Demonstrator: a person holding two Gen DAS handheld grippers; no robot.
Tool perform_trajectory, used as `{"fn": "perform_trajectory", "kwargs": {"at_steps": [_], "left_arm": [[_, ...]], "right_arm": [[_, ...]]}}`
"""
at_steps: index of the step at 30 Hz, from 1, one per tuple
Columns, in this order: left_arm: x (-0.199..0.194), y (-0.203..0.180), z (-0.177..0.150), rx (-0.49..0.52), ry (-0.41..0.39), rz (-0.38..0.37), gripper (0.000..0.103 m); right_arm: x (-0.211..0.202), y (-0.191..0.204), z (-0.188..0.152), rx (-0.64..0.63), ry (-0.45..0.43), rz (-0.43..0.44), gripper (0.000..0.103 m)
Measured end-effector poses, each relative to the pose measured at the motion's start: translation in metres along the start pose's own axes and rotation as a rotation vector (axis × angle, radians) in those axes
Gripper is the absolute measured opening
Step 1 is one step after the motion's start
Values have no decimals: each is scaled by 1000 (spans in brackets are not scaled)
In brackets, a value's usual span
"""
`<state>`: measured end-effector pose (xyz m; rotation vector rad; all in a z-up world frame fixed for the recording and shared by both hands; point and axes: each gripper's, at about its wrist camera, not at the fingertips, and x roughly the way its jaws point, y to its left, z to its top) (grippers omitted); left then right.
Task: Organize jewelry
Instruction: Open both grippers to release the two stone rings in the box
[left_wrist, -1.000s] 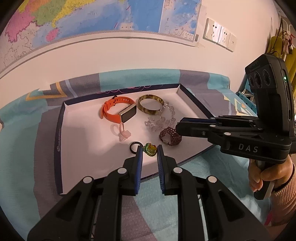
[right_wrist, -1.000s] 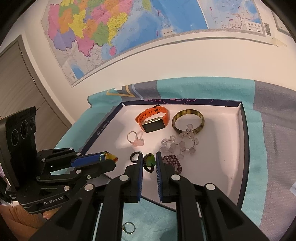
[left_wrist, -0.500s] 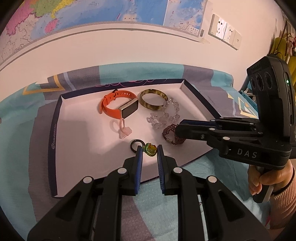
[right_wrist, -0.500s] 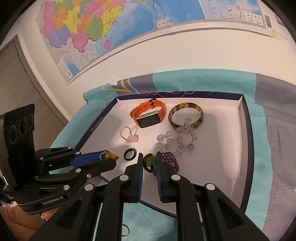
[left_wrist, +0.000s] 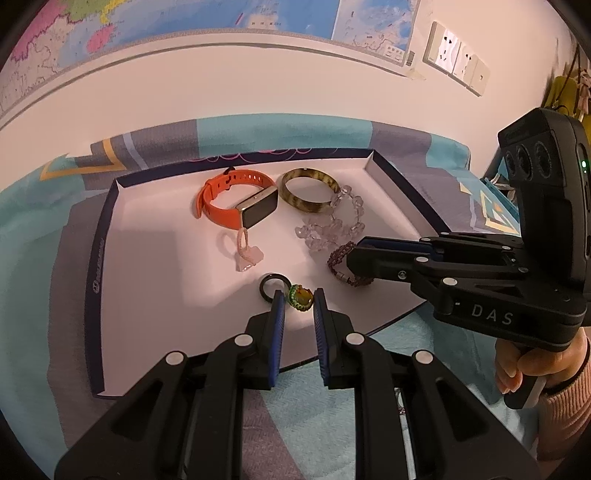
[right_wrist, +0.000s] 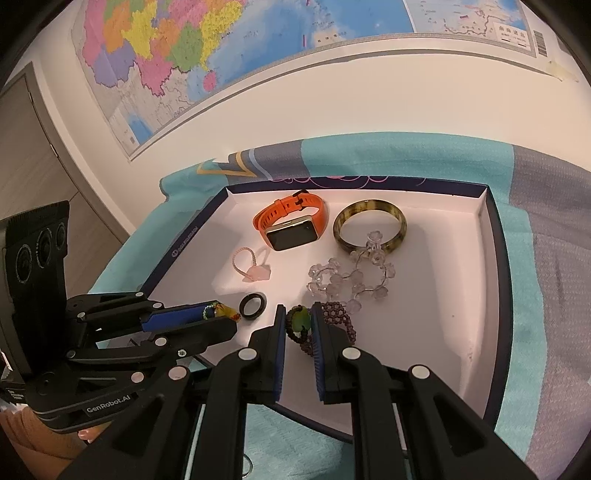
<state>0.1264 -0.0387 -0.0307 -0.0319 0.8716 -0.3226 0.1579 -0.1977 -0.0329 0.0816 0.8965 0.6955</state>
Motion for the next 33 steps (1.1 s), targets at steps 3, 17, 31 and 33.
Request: {"fn": "perform_trajectory", "kwargs": {"at_steps": [3, 17, 31, 33], "left_arm": [[2, 1, 0, -3, 5, -2, 17], [-4, 0, -2, -5, -9, 1, 28], [-53, 6, -15, 14, -116, 55, 44], [-66, 7, -19, 24, -144, 63, 48]], "right_arm": [[1, 0, 0, -2, 2, -3, 14], [-2, -2, -1, 9, -10, -13, 14], [-41, 5, -11, -8, -67, -19, 23], [-49, 8, -15, -18, -75, -18, 23]]}}
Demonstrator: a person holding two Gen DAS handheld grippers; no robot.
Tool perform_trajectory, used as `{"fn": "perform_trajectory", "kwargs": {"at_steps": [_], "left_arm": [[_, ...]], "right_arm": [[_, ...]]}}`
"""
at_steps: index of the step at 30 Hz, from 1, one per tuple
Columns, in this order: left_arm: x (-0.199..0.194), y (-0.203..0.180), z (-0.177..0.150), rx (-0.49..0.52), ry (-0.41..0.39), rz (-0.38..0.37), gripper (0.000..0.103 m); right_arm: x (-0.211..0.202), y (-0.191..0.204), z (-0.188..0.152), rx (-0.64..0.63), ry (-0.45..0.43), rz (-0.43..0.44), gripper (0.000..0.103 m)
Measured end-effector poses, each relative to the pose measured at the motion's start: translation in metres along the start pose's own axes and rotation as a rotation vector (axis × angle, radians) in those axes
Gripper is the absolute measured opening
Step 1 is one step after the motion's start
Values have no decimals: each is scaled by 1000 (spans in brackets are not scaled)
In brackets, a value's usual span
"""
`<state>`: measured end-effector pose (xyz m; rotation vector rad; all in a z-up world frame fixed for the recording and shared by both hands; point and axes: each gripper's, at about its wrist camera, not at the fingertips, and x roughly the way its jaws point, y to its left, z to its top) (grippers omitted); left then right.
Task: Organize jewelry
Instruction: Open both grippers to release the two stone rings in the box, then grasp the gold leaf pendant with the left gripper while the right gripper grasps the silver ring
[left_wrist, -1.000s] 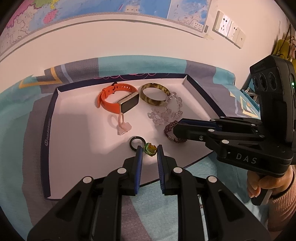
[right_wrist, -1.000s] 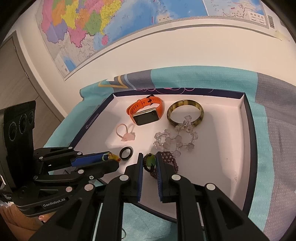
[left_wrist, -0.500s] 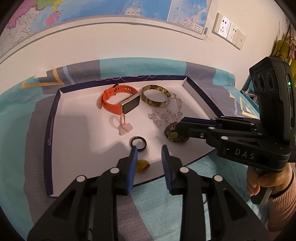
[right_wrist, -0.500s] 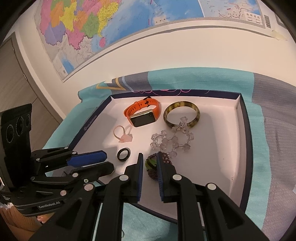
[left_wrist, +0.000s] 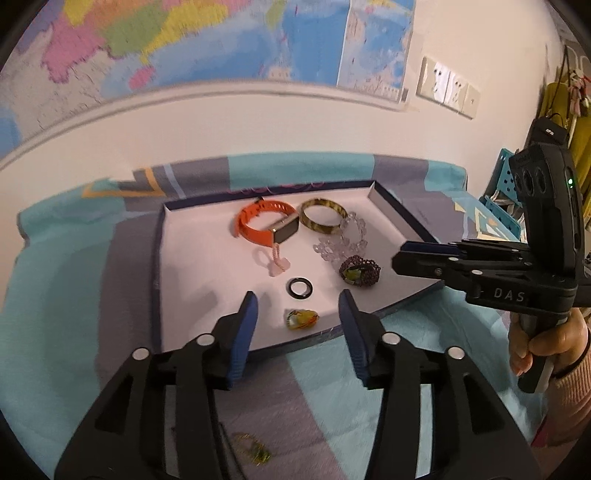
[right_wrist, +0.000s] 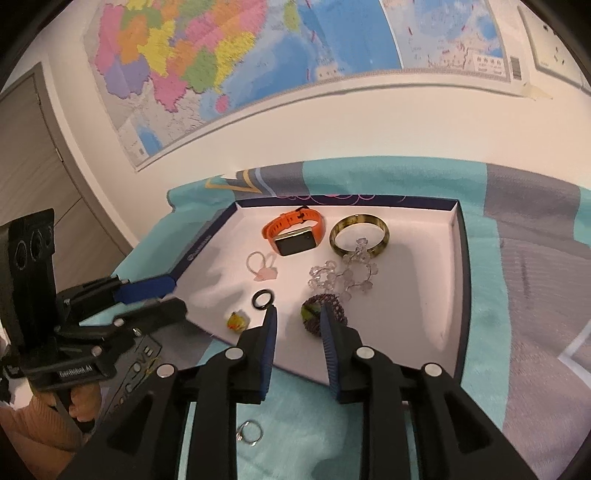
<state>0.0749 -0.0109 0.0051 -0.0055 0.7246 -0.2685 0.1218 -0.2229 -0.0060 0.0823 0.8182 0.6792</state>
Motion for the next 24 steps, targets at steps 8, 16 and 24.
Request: {"fn": "perform_trajectory", "kwargs": {"at_steps": [8, 16, 24], "left_arm": [[-35, 18, -13, 7, -46, 29, 50], [-52, 30, -35, 1, -28, 54, 50], [-47, 28, -60, 7, 33, 42, 54]], "right_arm": [[-21, 16, -22, -42, -2, -2, 32], [-24, 26, -47, -59, 41, -4, 36], [-15, 29, -68, -49, 89, -14, 43]]}}
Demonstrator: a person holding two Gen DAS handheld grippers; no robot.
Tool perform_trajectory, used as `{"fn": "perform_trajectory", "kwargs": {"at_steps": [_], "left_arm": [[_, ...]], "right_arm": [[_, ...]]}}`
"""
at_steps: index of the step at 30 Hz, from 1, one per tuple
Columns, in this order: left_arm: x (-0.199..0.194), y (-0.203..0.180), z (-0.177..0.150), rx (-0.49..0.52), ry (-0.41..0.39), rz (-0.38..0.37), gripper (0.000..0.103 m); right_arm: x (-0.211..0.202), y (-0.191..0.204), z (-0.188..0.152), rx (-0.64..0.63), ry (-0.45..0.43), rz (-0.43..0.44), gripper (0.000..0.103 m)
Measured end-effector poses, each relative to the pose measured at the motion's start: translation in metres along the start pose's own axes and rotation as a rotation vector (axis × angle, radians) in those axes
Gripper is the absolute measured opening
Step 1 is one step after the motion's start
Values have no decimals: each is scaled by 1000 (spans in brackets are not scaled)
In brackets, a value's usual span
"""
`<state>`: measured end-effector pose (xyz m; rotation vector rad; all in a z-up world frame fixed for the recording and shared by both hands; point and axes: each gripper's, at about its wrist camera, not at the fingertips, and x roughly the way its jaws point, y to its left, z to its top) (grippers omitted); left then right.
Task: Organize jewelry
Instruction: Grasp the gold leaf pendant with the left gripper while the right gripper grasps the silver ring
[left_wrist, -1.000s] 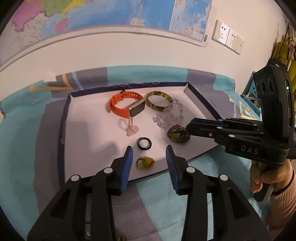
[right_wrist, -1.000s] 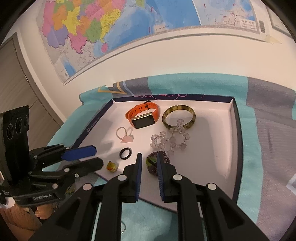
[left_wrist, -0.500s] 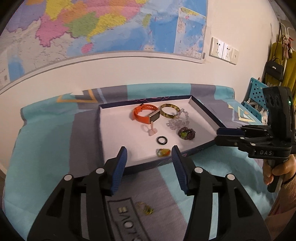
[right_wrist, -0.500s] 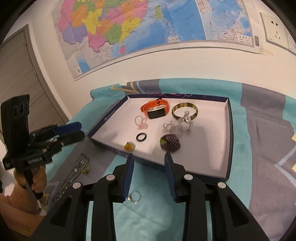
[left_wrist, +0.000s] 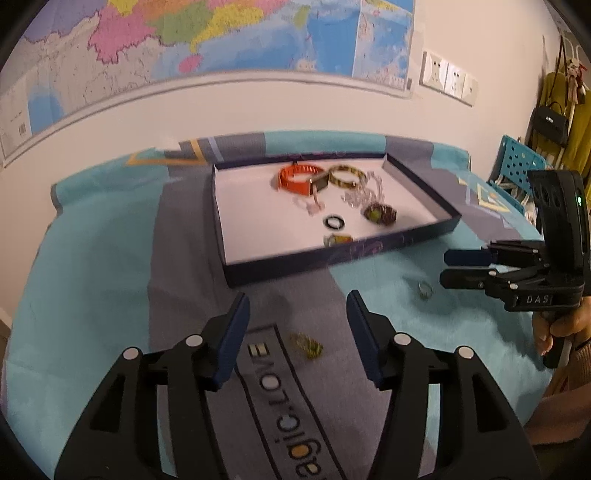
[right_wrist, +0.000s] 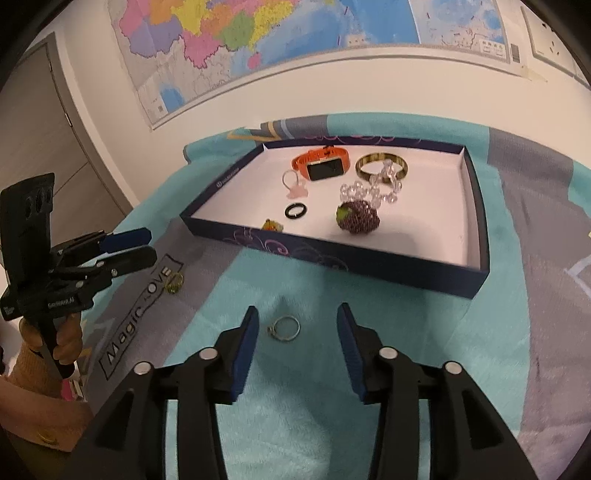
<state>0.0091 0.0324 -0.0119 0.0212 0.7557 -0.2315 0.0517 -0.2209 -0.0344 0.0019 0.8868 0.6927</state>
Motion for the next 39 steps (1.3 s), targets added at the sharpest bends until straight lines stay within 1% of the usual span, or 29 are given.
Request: {"fn": "perform_trajectory", "kwargs": {"at_steps": [6, 9, 13, 15, 17, 19, 21, 23, 24, 28, 29, 39], "left_arm": [[9, -4, -15, -6, 42, -4, 54], [12, -4, -18, -14, 56, -8, 54], [15, -7, -20, -12, 69, -20, 51], [18, -9, -21, -8, 83, -26, 46], [21, -10, -21, -6, 94, -31, 45], [25, -11, -22, -4, 111, -28, 41], [28, -10, -22, -10, 124, -23, 32], [29, -10, -21, -13, 125, -20, 28], [29, -10, -21, -15, 127, -22, 25], [30, -12, -22, -7, 129, -12, 19], [29, -13, -22, -3, 129, -8, 14], [30, -18, -21, -8, 126, -22, 13]], "right_arm": [[4, 1, -6, 9, 13, -1, 44], [5, 2, -8, 8, 21, -2, 44], [7, 4, -8, 7, 25, -1, 44], [7, 5, -8, 5, 26, -2, 44], [7, 5, -8, 4, 28, -1, 44], [8, 6, -8, 3, 30, -1, 44], [8, 6, -8, 4, 29, 1, 45], [9, 7, -8, 2, 30, 0, 45], [9, 7, -7, 1, 31, 0, 45], [10, 7, -7, -2, 33, 0, 45], [11, 7, -7, -3, 33, 1, 45], [13, 14, -8, -31, 39, -18, 45]]}}
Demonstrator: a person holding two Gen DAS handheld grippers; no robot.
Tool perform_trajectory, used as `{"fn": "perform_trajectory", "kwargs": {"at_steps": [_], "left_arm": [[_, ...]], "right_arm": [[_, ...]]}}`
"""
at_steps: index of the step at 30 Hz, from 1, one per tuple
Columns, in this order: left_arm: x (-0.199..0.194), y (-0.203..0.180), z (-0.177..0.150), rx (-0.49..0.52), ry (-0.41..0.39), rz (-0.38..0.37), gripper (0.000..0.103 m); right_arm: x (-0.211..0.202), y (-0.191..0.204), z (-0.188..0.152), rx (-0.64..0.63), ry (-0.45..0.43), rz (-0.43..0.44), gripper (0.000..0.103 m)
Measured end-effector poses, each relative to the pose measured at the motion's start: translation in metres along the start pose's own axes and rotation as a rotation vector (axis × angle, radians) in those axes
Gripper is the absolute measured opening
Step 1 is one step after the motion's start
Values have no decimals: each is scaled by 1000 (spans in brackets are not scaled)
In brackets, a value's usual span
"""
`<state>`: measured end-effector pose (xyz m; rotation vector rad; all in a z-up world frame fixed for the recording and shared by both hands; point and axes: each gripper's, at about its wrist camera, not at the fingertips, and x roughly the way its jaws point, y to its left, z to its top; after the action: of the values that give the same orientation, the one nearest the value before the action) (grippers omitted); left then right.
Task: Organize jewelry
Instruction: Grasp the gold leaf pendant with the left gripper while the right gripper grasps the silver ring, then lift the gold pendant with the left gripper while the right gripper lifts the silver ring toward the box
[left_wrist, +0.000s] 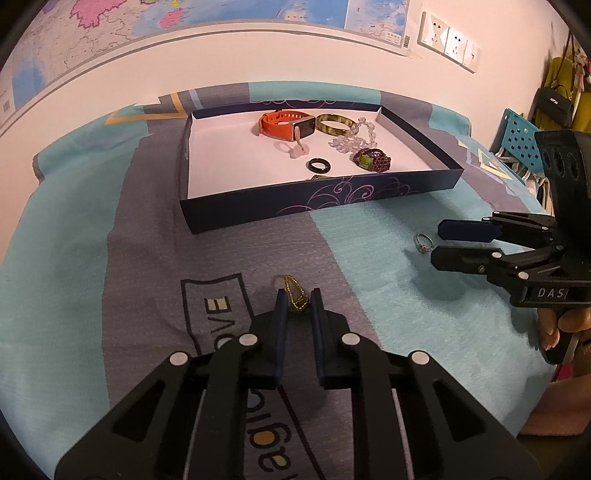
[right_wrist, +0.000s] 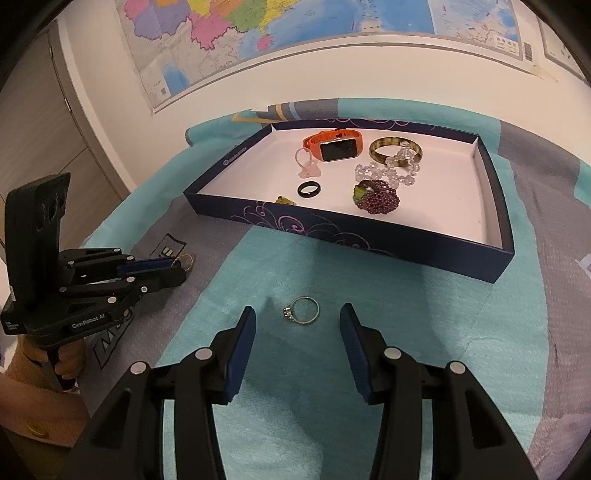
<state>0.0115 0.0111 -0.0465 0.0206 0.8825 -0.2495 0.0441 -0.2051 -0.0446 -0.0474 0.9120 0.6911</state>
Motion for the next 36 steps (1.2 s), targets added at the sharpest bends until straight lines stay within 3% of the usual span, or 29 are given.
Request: {"fn": "perform_trajectory", "kwargs": {"at_steps": [9, 17, 28, 36], "left_arm": [[2, -4, 1, -1, -3, -8, 13], [3, -6, 3, -8, -4, -20, 13], [4, -10, 4, -11, -9, -32, 13], [1, -13, 7, -13, -19, -41, 13]], "right_arm": [[9, 12, 3, -54, 16, -69, 43], [10, 12, 4, -68, 17, -138, 20], [7, 11, 4, -58, 4, -141, 20], [-1, 4, 3, -8, -23, -82, 20]]}}
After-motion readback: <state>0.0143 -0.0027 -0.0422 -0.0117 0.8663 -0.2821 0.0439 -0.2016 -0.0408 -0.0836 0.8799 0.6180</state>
